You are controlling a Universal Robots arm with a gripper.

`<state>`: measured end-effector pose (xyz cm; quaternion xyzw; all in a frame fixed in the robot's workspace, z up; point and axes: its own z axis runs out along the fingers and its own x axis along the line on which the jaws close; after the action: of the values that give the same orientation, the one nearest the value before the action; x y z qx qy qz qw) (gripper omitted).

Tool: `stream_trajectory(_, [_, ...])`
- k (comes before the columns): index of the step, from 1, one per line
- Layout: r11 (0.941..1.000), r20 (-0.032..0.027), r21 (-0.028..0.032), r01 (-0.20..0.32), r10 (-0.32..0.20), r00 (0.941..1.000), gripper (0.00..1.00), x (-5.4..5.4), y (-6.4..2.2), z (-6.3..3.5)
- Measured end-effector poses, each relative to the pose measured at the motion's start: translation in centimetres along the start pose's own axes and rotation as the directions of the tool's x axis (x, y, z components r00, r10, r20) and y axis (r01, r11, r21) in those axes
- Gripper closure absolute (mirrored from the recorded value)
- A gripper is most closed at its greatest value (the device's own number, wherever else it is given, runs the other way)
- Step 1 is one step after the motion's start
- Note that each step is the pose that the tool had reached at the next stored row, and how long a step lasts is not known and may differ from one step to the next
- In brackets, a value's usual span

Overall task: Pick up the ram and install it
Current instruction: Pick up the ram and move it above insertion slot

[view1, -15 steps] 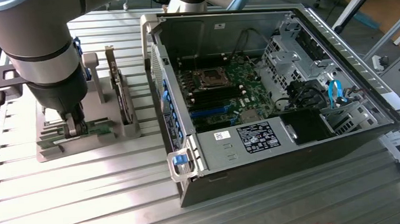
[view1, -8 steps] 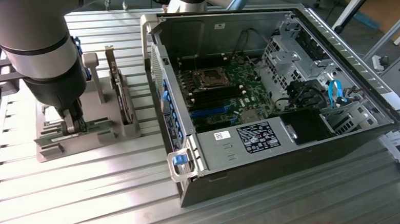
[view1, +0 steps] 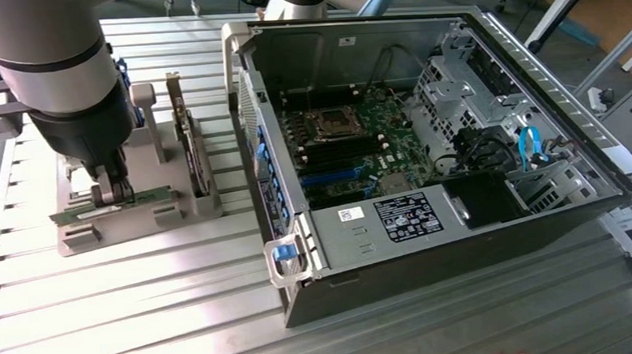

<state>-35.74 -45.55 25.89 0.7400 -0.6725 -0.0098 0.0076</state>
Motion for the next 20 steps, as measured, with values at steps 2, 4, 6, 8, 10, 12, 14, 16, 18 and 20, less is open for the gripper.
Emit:
stream_trajectory(2, [1.0000, 0.0000, 0.0000, 0.000, 0.000, 1.0000, 0.88, 0.0, 0.01, -0.36])
stream_trajectory(4, [1.0000, 0.0000, 0.0000, 0.000, 0.000, 1.0000, 0.88, 0.0, 0.02, -0.72])
stream_trajectory(6, [1.0000, 0.0000, 0.0000, 0.000, 0.000, 1.0000, 0.88, 0.0, 0.03, -1.06])
stream_trajectory(8, [1.0000, 0.0000, 0.0000, 0.000, 0.000, 1.0000, 0.88, 0.0, 0.03, -1.43])
stream_trajectory(10, [1.0000, 0.0000, 0.0000, 0.000, 0.000, 1.0000, 0.88, 0.0, 0.04, -1.80])
stream_trajectory(12, [1.0000, 0.0000, 0.0000, 0.000, 0.000, 1.0000, 0.88, 0.0, 0.05, -2.17])
stream_trajectory(14, [1.0000, 0.0000, 0.0001, 0.000, 0.000, 1.0000, 0.88, 0.0, 0.06, -2.53])
stream_trajectory(16, [1.0000, 0.0000, -0.0001, 0.000, 0.000, 1.0000, 0.88, 0.0, 0.07, -3.04])
stream_trajectory(18, [1.0000, 0.0000, 0.0000, 0.000, 0.000, 1.0000, 0.88, 0.0, 0.08, -3.40])
stream_trajectory(20, [1.0000, 0.0000, 0.0000, 0.000, 0.000, 1.0000, 0.88, 0.0, 0.09, -3.74])
